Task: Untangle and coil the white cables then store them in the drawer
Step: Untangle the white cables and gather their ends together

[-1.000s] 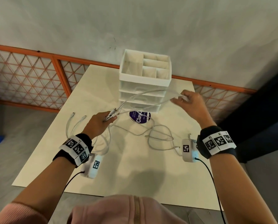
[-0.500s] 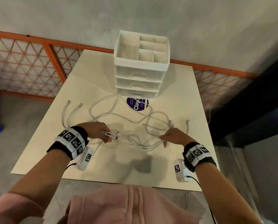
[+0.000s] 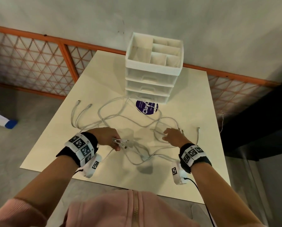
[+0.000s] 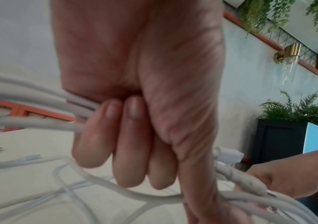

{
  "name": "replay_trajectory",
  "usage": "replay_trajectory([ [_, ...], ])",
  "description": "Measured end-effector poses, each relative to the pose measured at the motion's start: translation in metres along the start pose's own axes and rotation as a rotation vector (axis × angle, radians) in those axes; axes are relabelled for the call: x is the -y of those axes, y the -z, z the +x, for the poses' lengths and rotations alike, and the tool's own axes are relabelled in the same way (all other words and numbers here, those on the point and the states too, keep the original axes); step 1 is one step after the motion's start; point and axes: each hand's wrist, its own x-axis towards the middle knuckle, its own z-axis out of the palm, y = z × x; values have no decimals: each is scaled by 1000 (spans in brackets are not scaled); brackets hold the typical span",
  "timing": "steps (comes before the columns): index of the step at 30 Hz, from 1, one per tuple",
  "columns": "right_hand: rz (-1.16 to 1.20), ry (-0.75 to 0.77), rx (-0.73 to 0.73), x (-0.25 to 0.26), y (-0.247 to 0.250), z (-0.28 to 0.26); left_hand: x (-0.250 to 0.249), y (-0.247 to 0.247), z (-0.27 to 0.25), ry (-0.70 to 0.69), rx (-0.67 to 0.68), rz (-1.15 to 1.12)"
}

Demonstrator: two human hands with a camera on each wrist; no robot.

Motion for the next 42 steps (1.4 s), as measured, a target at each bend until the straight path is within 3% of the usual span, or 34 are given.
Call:
replay_trajectory([
  [2,60,-10,-13,2,2,1,0,1,0,3,-15,-37],
  [4,277,34,-44,6,14,0,0,3,-1,-17,-34,-89],
  [7,460,171,-124,23,51,-10,-3,12,-3,-19,-138,-197],
  [9,549,276,-134,42,75,-20,-10,20,-7,-41,-240,-398],
  [12,721,408,-28,69,96,-36,-21,30,-9,-145,-363,-742],
  [16,799,501,5,101,100,-52,-37,33,-9,-295,-473,-974],
  [20,791,492,11,118,96,-57,-51,33,-7,-345,-547,-1102],
  [25,842,433,2,125,92,-58,-57,34,-7,-345,-663,-1081],
  [28,787,438,88,125,91,-53,-62,40,-15,-364,-704,-1043],
  [31,616,500,169,134,91,-54,-67,50,-24,-459,-641,-1107],
  [34,638,545,224,146,93,-61,-76,59,-36,-589,-548,-1223],
  [38,537,614,160,155,91,-59,-77,69,-49,-691,-553,-1250],
  [42,435,644,211,153,95,-61,-69,74,-51,-738,-579,-1281],
])
